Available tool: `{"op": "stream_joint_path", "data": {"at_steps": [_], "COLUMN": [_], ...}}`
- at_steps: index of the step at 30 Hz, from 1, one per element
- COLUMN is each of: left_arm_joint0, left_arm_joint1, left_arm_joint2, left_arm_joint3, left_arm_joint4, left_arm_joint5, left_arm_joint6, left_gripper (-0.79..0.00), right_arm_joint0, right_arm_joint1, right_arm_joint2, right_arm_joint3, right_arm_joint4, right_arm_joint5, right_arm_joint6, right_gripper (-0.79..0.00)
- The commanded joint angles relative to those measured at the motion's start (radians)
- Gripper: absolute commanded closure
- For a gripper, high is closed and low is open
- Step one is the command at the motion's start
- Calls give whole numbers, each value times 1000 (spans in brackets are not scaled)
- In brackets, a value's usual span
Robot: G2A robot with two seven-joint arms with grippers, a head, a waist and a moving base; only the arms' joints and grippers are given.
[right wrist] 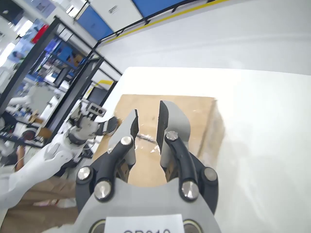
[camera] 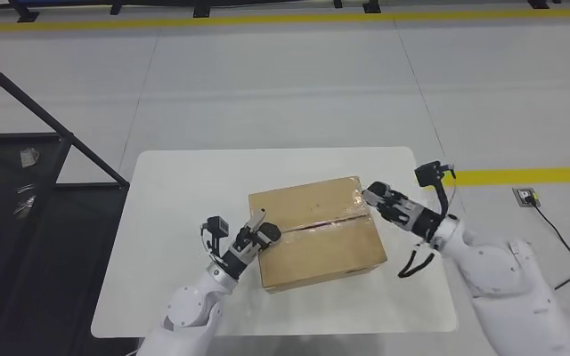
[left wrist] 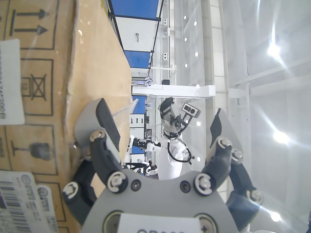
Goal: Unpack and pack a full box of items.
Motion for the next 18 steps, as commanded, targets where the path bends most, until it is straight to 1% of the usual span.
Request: {"op": "stream_joint_path", "data": {"at_steps": [1, 4, 9, 12, 14, 18], "left_arm_joint0": [3, 13, 39, 54, 63, 76], "left_arm_joint1": [0, 1, 7, 10, 12, 16], "left_arm_joint2": [0, -7, -33, -48, -59, -76], "left_arm_joint3": [-7, -24, -63, -87, -100, -121], "left_arm_joint4": [-1, -11, -21, -37, -45, -56], "left_arm_joint5": [-1, -8, -12, -14, -14, -14], "left_arm_joint6": [0, -6, -21, -32, -38, -47], "left_gripper": [-785, -785, -785, -785, -785, -785], "right_arm_joint0": [53, 132, 228, 271, 293, 337], "right_arm_joint1": [-3, -11, -23, -30, -37, -47], "right_arm_joint2": [-41, -100, -164, -196, -220, -256], "right_arm_joint3": [54, 139, 262, 320, 357, 428], "right_arm_joint4": [64, 94, 157, 152, 182, 191], "right_arm_joint5": [-8, 39, 94, 142, 156, 176], "right_arm_joint6": [114, 201, 301, 320, 349, 371], "right_gripper": [0, 0, 0, 0, 0, 0]}}
